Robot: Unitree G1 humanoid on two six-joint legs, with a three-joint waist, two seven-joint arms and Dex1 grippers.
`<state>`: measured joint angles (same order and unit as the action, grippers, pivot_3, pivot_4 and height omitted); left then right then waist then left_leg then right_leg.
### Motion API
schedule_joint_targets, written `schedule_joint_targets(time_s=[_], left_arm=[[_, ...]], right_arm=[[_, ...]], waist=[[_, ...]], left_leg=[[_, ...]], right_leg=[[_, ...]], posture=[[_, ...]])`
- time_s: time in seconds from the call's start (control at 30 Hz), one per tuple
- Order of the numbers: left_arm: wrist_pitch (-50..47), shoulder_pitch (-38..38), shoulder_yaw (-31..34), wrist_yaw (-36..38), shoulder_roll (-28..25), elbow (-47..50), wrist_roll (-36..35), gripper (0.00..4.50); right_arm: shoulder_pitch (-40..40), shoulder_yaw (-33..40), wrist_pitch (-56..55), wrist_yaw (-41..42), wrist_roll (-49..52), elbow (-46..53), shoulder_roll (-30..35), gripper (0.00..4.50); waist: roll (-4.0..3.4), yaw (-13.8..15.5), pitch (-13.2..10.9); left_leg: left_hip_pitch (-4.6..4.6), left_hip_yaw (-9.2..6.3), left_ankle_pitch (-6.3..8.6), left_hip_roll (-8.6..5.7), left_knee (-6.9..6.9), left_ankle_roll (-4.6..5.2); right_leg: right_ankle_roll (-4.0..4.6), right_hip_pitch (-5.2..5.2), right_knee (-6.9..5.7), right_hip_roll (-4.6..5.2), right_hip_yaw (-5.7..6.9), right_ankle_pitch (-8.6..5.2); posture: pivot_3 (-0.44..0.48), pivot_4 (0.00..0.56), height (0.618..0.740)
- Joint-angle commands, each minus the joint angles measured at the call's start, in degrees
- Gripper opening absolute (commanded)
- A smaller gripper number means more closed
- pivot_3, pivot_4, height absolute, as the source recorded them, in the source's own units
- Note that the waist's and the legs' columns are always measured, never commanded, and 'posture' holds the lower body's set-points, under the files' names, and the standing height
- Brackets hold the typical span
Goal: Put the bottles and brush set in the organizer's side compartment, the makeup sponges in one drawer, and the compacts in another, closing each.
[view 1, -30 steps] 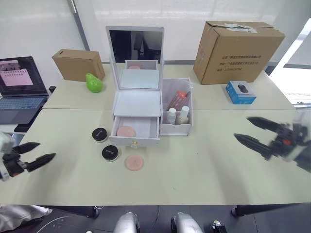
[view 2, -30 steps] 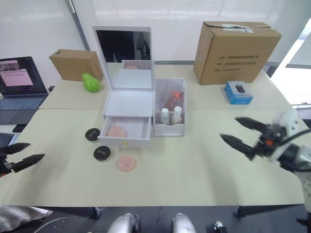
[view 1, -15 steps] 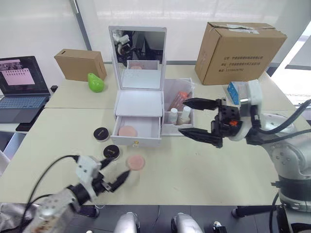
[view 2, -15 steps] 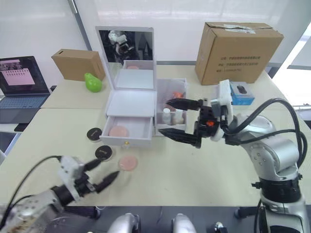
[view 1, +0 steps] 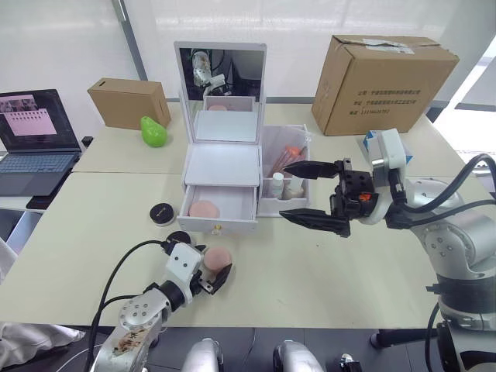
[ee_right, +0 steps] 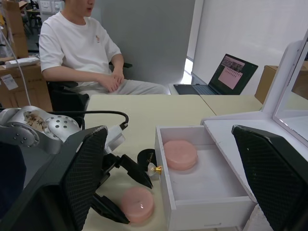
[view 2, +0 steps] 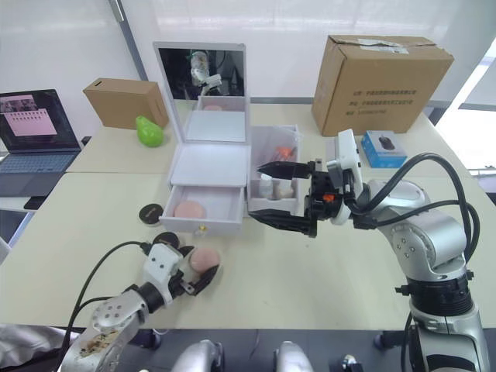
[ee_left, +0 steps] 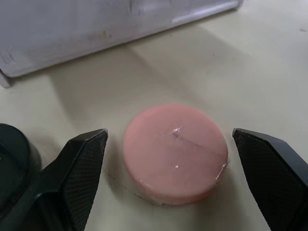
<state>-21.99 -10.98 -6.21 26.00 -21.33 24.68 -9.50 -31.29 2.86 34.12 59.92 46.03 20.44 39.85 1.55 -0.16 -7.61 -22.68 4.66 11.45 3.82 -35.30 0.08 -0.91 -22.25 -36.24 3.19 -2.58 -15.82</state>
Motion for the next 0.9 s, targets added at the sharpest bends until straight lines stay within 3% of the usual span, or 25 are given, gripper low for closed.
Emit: schedule_joint_targets(time_s=[0.03,0.1,0.33,0.5,0.63,0.73,0.83,0.9], left_arm=[[-1.2,0.6,-0.7,0.2,0.4,0.4,-0.6,4.47],[-1.7,0.6,-0.5,1.0,0.5,0.6,-1.8,4.47],[-0.4,0.1,1.8,2.2,0.7,2.0,-4.7,2.92],[3.0,-2.6,6.4,5.8,-1.1,6.3,-9.5,2.92],[1.2,-9.9,20.4,14.1,-10.1,9.7,-17.1,2.92],[0.3,-11.6,32.0,19.4,-17.2,6.3,-21.7,2.92],[0.4,-6.3,39.2,22.0,-24.2,-0.9,-22.7,2.92],[0.3,-0.4,40.3,21.9,-26.9,-4.9,-23.2,2.92]], right_arm=[[-0.8,1.4,-0.3,-0.3,0.3,1.5,0.5,4.50],[-0.7,1.6,-0.3,-0.5,0.2,1.6,0.6,4.50],[-0.2,1.8,-0.9,-0.5,-0.6,0.7,0.8,4.50],[0.0,1.9,-1.6,0.0,-1.7,-0.8,0.9,4.50],[0.3,2.2,-2.0,0.6,-2.7,-1.9,1.2,4.50],[0.2,2.2,-2.2,0.8,-3.1,-2.2,1.6,4.50],[-0.2,2.4,-2.3,0.8,-3.1,-2.6,1.7,4.50],[-0.1,2.4,-2.4,0.8,-3.4,-2.6,1.7,4.50]], waist=[[-0.01,0.1,0.0],[-0.01,0.2,0.0],[-0.01,0.2,0.0],[0.00,-0.1,0.0],[-0.01,-0.5,0.0],[-0.05,-0.7,0.0],[-0.07,0.0,0.0],[-0.03,0.4,-0.1]], left_leg=[[0.00,0.00,0.00,-0.01,0.00,0.00],[0.00,-0.01,0.00,-0.01,0.00,0.00],[0.00,-0.02,0.00,-0.01,0.00,0.00],[-0.01,-0.02,0.00,0.02,0.00,0.00],[0.01,-0.01,0.00,0.10,0.04,0.00],[0.05,0.00,0.00,0.15,0.11,0.00],[0.07,0.00,0.00,0.12,0.11,-0.01],[0.06,0.04,0.01,0.07,0.08,-0.01]], right_leg=[[0.00,0.01,-0.01,0.01,0.00,0.00],[0.00,0.02,0.00,0.01,0.00,0.00],[0.00,0.01,0.00,0.01,0.00,0.00],[0.00,-0.01,0.00,0.00,0.01,0.00],[0.05,-0.02,0.00,-0.01,0.03,-0.03],[0.18,-0.08,-0.02,-0.05,0.10,-0.10],[0.27,-0.07,0.03,0.00,0.20,-0.15],[0.50,-0.15,0.04,0.09,0.23,-0.29]], posture=[[0.000,0.150,0.740],[0.000,0.150,0.740],[0.000,0.150,0.740],[0.000,0.150,0.740],[0.000,0.150,0.740],[0.000,0.150,0.740],[0.000,0.150,0.740],[0.000,0.150,0.740]])
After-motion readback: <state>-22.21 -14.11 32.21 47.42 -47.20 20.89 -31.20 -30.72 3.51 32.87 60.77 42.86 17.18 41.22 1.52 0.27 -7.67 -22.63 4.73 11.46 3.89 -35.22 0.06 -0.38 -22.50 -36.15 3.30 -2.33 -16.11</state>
